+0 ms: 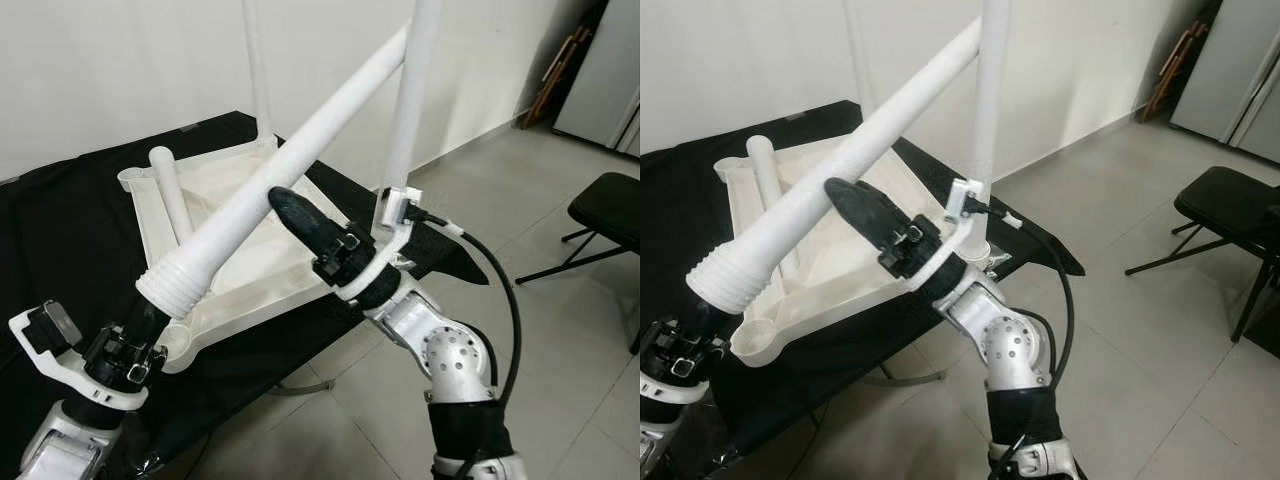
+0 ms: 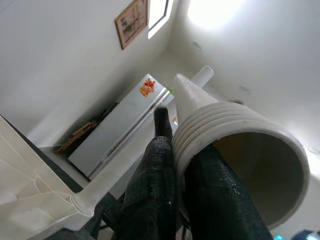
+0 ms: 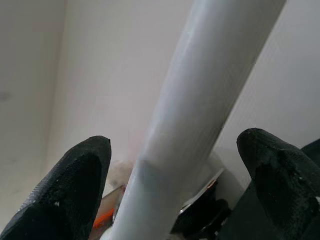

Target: Building children table

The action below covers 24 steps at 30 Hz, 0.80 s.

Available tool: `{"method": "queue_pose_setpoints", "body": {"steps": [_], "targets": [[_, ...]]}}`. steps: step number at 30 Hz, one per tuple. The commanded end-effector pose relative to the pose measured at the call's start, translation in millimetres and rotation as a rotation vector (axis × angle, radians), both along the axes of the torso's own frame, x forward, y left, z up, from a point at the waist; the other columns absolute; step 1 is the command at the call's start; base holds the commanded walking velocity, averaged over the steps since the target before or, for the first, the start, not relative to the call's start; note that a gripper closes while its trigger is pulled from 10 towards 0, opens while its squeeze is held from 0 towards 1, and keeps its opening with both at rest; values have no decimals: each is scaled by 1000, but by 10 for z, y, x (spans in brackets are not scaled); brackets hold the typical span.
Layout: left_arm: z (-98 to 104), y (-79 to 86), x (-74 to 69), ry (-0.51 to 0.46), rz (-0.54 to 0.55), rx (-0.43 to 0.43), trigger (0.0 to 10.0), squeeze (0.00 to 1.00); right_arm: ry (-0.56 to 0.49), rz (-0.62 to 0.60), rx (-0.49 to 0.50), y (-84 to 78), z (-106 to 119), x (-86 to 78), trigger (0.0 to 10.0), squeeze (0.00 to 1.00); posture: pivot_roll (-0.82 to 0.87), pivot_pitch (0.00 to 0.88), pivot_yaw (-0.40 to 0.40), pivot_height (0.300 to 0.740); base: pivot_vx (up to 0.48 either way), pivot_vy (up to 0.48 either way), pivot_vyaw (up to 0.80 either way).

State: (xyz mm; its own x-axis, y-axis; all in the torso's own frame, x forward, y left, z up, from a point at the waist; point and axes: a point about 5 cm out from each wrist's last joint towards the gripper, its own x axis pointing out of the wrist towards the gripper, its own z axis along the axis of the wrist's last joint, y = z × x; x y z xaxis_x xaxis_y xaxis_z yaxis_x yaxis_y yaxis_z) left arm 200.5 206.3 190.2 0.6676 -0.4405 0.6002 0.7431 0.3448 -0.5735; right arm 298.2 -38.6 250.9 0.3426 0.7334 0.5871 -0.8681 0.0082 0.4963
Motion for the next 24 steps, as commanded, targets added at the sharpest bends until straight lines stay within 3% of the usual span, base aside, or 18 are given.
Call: {"method": "queue_pose_setpoints", "body": {"steps": [1,8,10,17,18,21,22,24], "targets": [[71,-119,-56,-64,-104,38,10000,0,-8,36,-15,81,3,-9,10000,0,43,99,3,740,0,0,0],[49,-157,-66,-60,-118,37,10000,0,-67,131,-89,263,15,-18,10000,0,43,98,-2,740,0,0,0],[50,-160,-68,-63,-120,35,10000,0,-64,137,-139,374,11,57,10000,0,48,95,-7,740,0,0,0],[56,-159,-79,-71,-119,39,10000,0,-53,153,-186,515,34,145,10000,0,59,95,-15,740,0,0,0],[55,-161,-87,-72,-119,41,10000,0,-56,176,-166,534,65,148,8196,0,60,95,-16,740,0,0,0],[54,-162,-90,-73,-119,42,10000,0,-57,185,-157,539,76,148,8196,0,60,95,-16,740,0,0,0],[48,-161,-96,-70,-116,43,10000,0,-73,213,-132,540,107,135,0,0,62,95,-18,740,0,0,0],[46,-160,-97,-69,-115,43,10000,0,-78,223,-125,539,116,132,0,0,61,96,-18,740,0,0,0]]}}
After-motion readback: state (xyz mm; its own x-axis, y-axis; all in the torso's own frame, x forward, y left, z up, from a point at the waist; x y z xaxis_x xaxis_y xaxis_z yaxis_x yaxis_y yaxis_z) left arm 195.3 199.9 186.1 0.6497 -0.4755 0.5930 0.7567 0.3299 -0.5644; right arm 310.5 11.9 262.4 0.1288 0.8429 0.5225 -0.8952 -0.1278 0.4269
